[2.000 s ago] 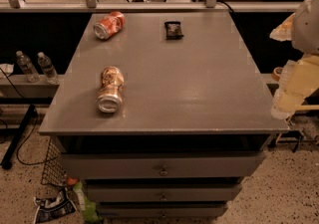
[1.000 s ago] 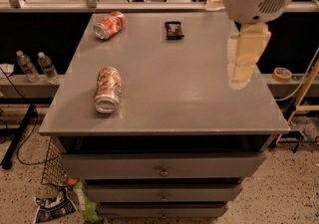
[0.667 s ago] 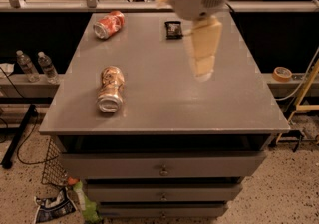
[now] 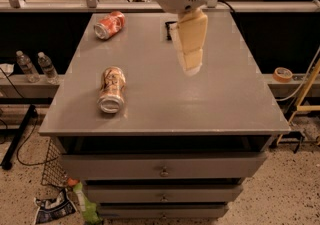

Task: Pick orange can

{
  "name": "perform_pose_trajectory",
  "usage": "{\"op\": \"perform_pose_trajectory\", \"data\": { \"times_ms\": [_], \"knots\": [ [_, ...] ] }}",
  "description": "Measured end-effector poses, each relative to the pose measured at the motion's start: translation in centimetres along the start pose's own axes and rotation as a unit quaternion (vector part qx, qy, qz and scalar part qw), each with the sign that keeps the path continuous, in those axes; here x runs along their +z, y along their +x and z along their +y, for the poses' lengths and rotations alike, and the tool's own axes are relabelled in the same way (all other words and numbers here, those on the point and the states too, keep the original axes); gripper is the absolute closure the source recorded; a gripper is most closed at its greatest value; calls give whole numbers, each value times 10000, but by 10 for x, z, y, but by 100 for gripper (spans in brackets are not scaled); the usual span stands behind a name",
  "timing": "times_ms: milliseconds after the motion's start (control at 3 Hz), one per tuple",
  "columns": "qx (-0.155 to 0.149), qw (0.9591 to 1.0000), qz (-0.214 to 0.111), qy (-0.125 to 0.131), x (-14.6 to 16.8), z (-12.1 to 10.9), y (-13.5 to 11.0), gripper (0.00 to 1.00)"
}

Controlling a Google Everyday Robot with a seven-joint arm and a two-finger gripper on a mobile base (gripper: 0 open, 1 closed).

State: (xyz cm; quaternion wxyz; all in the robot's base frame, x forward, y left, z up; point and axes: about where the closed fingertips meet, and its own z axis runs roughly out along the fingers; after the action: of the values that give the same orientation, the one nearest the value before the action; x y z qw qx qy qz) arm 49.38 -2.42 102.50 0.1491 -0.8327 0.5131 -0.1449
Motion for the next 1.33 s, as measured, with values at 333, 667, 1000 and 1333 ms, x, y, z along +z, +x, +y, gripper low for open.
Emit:
{"op": "perform_pose_trajectory", "data": {
  "times_ms": [333, 667, 1000, 1333],
  "knots": [
    [-475, 9986, -236, 9, 22, -15, -11, 0],
    [-1788, 9804, -788, -261, 87, -44, -42, 0],
    [-2503, 9596, -1248, -299, 117, -54, -59, 0],
    [-3067, 9381, -1554, -414, 139, -52, -79, 0]
  ]
}}
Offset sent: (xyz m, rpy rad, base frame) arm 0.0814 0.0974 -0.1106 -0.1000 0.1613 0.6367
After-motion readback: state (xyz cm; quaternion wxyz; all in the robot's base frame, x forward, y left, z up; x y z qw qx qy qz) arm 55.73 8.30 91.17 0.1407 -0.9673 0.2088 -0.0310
